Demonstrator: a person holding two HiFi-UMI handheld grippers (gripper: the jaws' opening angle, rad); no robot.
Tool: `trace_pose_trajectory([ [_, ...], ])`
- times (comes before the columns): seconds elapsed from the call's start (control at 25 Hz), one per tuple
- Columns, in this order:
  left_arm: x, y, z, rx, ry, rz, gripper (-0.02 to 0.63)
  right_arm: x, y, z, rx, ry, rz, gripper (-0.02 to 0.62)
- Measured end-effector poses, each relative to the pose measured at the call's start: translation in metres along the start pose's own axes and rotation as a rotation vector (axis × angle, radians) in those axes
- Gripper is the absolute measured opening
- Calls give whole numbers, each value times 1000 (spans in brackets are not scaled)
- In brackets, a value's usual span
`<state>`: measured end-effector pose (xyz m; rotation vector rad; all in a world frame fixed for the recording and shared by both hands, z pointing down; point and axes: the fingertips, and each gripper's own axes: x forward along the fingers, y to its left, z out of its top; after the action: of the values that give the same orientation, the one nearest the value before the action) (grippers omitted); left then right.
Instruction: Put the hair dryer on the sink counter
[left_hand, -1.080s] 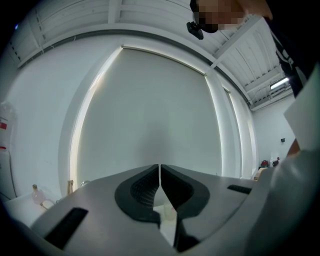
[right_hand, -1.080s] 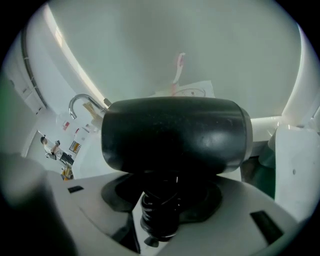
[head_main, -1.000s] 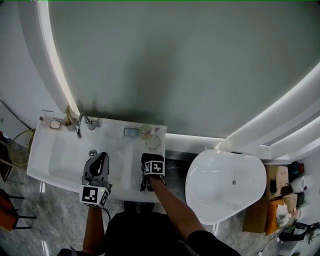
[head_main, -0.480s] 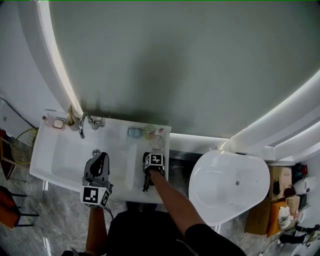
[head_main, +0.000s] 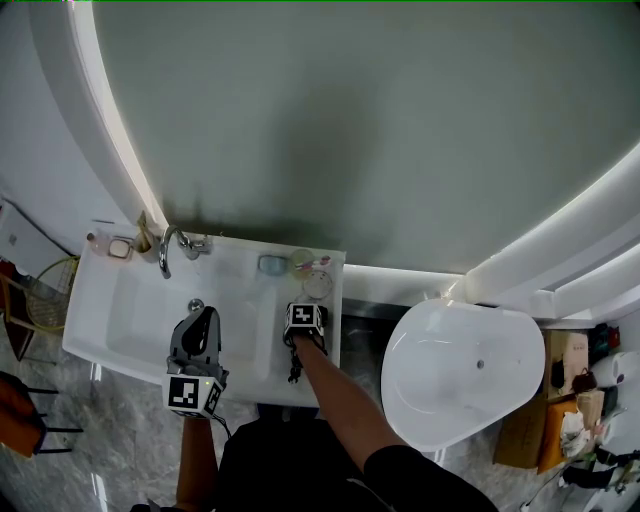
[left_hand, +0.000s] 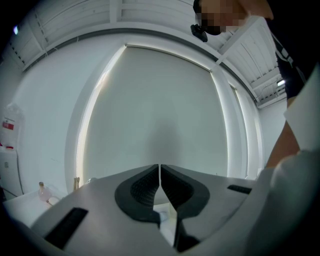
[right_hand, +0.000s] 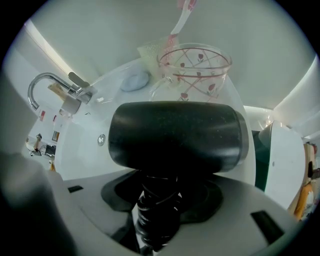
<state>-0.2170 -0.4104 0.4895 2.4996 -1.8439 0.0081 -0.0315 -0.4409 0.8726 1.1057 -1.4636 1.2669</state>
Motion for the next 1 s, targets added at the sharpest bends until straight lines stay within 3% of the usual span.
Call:
trace_pose_trajectory([
  [0.76,-3,-5,2,8,-3,17,35,-3,1,0,31,-22,61,239],
  [1.0,-6,-9,0,-2,3,19,35,-10,4,0,41,-13,95,273],
])
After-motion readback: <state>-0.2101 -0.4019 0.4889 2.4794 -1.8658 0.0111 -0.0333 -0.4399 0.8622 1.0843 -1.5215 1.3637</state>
